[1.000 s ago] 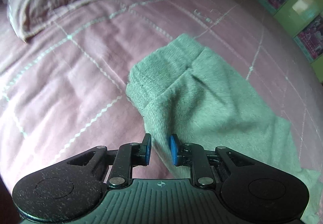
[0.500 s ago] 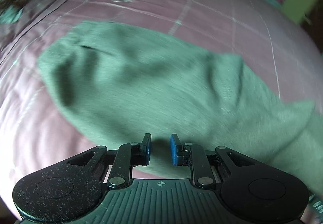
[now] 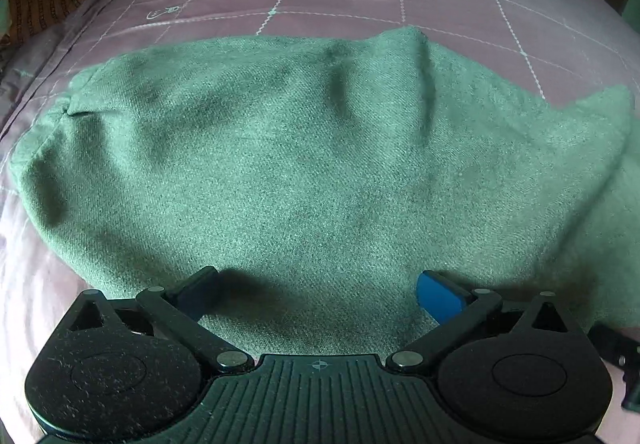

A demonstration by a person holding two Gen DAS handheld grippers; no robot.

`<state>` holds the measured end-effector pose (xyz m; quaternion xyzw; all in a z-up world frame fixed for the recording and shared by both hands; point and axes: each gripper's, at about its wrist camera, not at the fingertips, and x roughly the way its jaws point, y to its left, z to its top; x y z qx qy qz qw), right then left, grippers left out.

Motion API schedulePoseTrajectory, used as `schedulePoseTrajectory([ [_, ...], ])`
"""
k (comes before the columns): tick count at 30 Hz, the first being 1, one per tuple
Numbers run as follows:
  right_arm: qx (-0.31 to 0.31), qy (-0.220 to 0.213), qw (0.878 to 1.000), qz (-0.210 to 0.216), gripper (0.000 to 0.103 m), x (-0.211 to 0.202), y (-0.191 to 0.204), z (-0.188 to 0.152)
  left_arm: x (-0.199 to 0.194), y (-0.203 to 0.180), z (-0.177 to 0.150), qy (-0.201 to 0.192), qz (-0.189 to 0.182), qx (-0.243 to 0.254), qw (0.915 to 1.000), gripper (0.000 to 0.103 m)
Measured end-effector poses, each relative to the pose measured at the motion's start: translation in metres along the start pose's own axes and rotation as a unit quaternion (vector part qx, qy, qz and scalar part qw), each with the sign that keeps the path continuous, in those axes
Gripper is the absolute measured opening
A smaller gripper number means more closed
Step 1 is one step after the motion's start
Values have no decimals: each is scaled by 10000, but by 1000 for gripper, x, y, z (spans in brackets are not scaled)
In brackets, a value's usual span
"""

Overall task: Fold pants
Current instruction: 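Open both grippers and release the folded waistband onto the legs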

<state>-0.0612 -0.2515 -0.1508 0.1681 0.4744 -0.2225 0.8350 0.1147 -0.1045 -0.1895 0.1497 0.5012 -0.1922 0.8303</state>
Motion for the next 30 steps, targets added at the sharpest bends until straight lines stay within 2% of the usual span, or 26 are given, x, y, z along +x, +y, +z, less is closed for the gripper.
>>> schedulePoseTrajectory([
  [3,-427,82,9989,151,102,0,0,1,-2,0,-2,-42,4,89,10000,103],
  [4,-445,-48,9986,265,102,-5,-4,1,-7,0,-5,-77,-8,106,9999,103],
  [6,68,-411,9976,550,100,-18,-24,3,-11,2,-7,-158,-42,212,9996,103],
  [8,1021,-406,9910,760,99,-23,-53,11,-16,4,-7,-175,-64,284,9994,103],
  [10,1622,-545,9821,789,93,-25,-79,20,-25,5,-8,-253,57,329,9991,103],
  [11,1738,-649,9799,737,57,-26,-87,23,-28,8,-7,-372,215,294,9986,103],
  [12,1855,-621,9775,789,11,-23,-95,28,-31,10,-7,-488,362,226,9979,103],
  [13,2022,-465,9739,920,1,-17,-104,34,-31,13,-6,-489,456,159,9976,103],
  [14,2278,-349,9677,1025,8,-8,-113,39,-26,17,-4,-348,436,85,9984,103],
  [15,2440,-313,9641,996,22,-2,-117,43,-19,21,-4,-148,369,17,9992,103],
  [17,2661,-255,9585,987,34,9,-125,49,-11,27,-8,-101,307,-130,9994,103],
  [21,3023,-251,9460,1141,30,13,-138,44,-5,27,-9,-111,349,-227,9991,103],
  [23,3064,-306,9443,1162,28,19,-138,45,-3,24,-11,-137,405,-199,9989,103],
  [24,3064,-339,9442,1158,21,17,-139,44,-2,20,-10,-146,435,-192,9988,103],
  [27,2886,-444,9516,956,10,14,-132,48,0,18,-13,-175,536,-159,9983,103],
  [30,2482,-719,9632,743,6,-16,-124,42,-3,14,-17,-202,602,-86,9979,103],
])
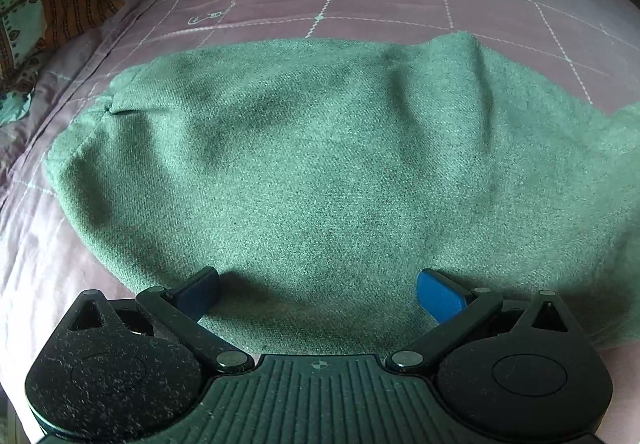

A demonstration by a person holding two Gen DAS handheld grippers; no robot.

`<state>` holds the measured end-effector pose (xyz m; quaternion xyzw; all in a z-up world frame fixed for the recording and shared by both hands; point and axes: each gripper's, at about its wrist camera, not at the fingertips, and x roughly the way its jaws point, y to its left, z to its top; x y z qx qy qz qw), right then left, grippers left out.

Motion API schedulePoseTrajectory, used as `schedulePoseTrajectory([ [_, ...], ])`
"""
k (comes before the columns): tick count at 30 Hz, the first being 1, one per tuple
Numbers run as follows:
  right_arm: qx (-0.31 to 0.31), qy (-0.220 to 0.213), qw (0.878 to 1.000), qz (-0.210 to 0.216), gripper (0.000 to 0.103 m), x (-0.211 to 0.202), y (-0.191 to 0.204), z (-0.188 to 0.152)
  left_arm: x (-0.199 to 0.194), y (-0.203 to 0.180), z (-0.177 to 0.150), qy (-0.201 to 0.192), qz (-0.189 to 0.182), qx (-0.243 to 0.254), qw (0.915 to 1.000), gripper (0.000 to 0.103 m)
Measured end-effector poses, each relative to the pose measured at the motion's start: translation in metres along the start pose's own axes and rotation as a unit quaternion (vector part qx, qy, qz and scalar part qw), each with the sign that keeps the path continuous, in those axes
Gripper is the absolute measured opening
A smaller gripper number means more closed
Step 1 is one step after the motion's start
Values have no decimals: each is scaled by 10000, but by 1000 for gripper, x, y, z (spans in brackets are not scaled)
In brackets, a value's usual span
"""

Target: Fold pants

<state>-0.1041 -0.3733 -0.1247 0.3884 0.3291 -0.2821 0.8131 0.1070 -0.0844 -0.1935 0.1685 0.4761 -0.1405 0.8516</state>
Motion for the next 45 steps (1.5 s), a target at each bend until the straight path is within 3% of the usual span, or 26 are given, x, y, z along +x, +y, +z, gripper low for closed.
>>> schedulePoseTrajectory([
  [3,-439,-291,9986,-41,0,-39,10,-9,-2,-1,0,32,10,67,10000,103],
  [7,-778,-556,9954,60,0,-84,11,-31,1,-2,2,1,7,149,9999,103],
  [9,-855,-225,9960,-116,1,-67,3,-39,2,-2,2,-3,6,175,9998,103],
  [10,-590,115,9982,-56,2,-52,-9,-39,2,-2,3,7,-8,168,9999,103],
  [11,-242,263,9993,62,10,-44,-18,-37,2,-1,3,14,-28,156,9999,103],
  [12,-30,240,9997,103,19,-39,-24,-34,2,0,3,12,-40,155,9999,103],
  [14,-30,100,9999,133,23,-30,-22,-25,3,0,3,7,-32,162,9999,103],
  [18,241,236,9993,169,30,0,-23,-3,5,0,4,13,-25,147,9999,103],
  [20,465,187,9986,157,30,10,-28,4,5,0,4,10,-26,147,9999,103],
  [23,697,55,9972,264,10,16,-32,4,5,0,4,18,-24,150,9999,103],
  [26,467,-299,9981,260,5,-6,-21,-1,5,1,4,12,-42,161,9999,103],
  [29,-22,-812,9961,347,4,-54,-8,-10,4,3,5,9,-82,150,9999,103],
  [31,-194,-915,9945,467,4,-77,-6,-24,4,3,4,-14,-82,161,9998,103],
  [34,-656,-695,9954,-60,4,-69,-13,-52,4,2,3,-43,-50,181,9998,103],
  [35,-489,-403,9975,-305,5,-52,-26,-59,4,1,3,-38,-41,179,9998,103],
  [37,-300,-148,9986,-410,4,-30,-43,-64,2,-1,4,-29,10,200,9998,103],
  [41,-187,-172,9996,-147,21,-37,-41,-56,-13,-10,6,-154,49,284,9995,103],
  [45,105,-434,9990,79,25,-59,-61,-41,-30,-30,6,-283,-179,324,9989,103],
])
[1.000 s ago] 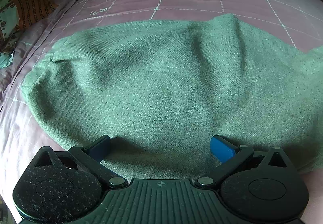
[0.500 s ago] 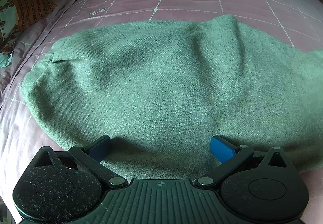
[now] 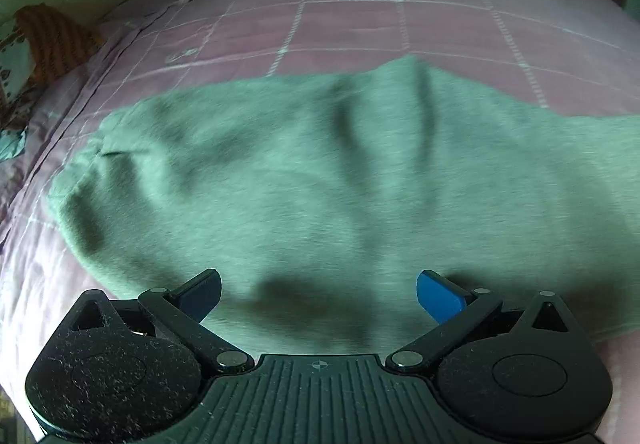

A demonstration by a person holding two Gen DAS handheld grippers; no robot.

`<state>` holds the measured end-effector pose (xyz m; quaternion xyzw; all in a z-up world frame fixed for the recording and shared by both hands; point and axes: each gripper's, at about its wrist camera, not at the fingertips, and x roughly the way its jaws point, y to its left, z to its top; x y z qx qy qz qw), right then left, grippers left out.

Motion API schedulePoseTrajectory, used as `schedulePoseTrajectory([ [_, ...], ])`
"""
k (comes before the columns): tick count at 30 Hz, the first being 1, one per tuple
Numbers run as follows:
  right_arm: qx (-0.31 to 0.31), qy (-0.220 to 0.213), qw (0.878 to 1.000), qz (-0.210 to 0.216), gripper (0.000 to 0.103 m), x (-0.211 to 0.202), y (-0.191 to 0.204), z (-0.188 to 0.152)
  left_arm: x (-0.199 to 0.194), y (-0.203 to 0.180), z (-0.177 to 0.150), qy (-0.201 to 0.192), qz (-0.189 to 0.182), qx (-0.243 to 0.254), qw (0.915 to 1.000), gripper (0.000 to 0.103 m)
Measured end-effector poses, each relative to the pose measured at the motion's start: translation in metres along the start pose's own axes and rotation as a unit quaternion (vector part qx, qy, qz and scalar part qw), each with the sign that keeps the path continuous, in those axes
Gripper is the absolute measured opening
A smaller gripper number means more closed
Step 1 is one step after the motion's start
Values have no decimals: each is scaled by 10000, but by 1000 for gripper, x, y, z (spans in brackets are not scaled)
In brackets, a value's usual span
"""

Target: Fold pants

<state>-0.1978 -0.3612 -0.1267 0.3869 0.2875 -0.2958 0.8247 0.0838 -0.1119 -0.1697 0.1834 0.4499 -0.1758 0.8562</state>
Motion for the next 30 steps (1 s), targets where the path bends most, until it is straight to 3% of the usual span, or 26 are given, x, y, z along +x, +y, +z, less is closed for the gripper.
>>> schedulePoseTrajectory([
  [4,450,-198,9987,-163,25,-1,-33,26,8,-25,-6,300,-162,68,9994,103],
  [10,905,-199,9956,-153,26,23,-65,59,19,-36,-14,357,16,34,9994,103],
  [13,948,-103,9954,49,23,37,-67,64,19,-36,-15,346,20,48,9994,103],
  [16,824,2,9961,303,7,42,-59,66,19,-35,-15,329,14,59,9994,103],
  [20,491,-363,9949,797,7,26,-43,72,20,-36,-15,337,31,77,9994,103],
  [23,455,-363,9960,672,16,40,-40,89,20,-36,-14,346,14,85,9994,103],
  [27,464,-473,9970,394,16,58,-38,113,19,-36,-15,329,36,81,9994,103],
  [30,344,-480,9982,-41,6,62,-38,120,19,-36,-15,322,39,96,9994,103],
])
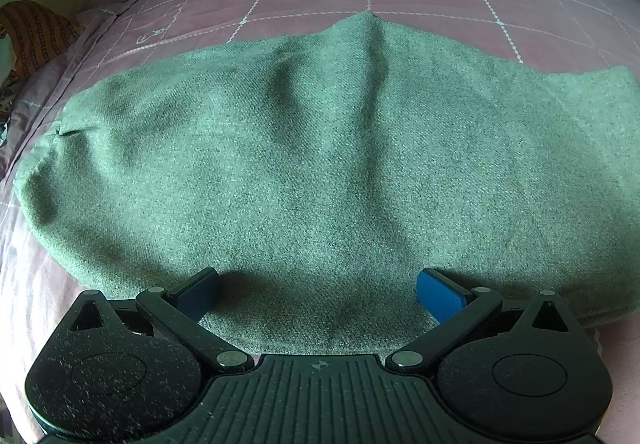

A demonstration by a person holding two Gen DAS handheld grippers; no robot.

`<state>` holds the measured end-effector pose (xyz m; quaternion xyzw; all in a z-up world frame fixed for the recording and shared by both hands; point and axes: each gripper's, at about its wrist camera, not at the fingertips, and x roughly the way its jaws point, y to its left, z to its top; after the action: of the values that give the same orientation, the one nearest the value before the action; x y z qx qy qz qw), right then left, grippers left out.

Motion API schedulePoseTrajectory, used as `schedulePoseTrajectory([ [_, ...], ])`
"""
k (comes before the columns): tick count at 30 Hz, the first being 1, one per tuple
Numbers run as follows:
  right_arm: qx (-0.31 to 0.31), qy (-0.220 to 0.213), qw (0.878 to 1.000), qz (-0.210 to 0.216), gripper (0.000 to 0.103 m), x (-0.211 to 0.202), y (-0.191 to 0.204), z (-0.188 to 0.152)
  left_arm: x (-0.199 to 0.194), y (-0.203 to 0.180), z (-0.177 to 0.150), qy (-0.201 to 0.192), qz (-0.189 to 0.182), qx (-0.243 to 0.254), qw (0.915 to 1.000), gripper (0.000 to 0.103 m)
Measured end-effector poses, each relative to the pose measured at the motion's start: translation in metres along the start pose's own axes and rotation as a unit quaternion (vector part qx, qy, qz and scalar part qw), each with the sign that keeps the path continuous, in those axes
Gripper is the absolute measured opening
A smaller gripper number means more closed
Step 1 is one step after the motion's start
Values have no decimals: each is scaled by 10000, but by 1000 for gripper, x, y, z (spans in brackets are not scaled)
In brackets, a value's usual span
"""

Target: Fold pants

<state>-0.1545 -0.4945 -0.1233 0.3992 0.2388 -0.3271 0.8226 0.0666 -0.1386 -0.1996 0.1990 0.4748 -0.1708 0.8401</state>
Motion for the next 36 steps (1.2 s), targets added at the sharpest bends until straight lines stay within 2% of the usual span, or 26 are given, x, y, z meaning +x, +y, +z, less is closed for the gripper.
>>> schedulePoseTrajectory([
  [2,-248,-222,9993,-191,6,-11,4,4,0,1,0,3,-20,-1,10000,103],
  [5,-747,-888,9932,-114,5,-54,14,7,0,2,0,-24,-45,3,10000,103],
  [7,-1122,-1163,9868,-105,5,-84,15,-3,0,1,-1,-45,-41,10,10000,103],
  [9,-1416,-1301,9808,-334,6,-105,6,-26,-1,1,-2,-70,-27,16,10000,103],
  [11,-1415,-1009,9827,-637,6,-103,-16,-50,-1,0,-2,-87,-15,25,10000,103],
  [14,-743,-424,9921,-916,6,-89,-60,-70,-1,0,-2,-81,-14,45,10000,103],
  [18,-144,-507,9963,-686,20,-97,-77,-68,-2,-1,-1,-74,15,47,10000,103],
  [22,434,-544,9971,-298,20,-97,-90,-44,-3,-2,-3,-105,44,60,9999,103],
  [28,872,-282,9944,-522,17,-65,-96,-18,-3,-2,-2,-73,69,73,9999,103],
  [30,707,-206,9955,-598,4,-59,-83,-5,-3,-2,-2,-78,83,78,9999,103],
  [33,-181,-872,9958,-213,3,-86,-44,12,-3,-2,-2,-85,87,74,9999,103],
  [35,-649,-1388,9877,301,3,-114,-26,15,-3,-2,-2,-80,90,71,9999,103],
  [36,-787,-1461,9855,343,3,-120,-26,14,-3,-2,-2,-78,94,74,9999,103],
])
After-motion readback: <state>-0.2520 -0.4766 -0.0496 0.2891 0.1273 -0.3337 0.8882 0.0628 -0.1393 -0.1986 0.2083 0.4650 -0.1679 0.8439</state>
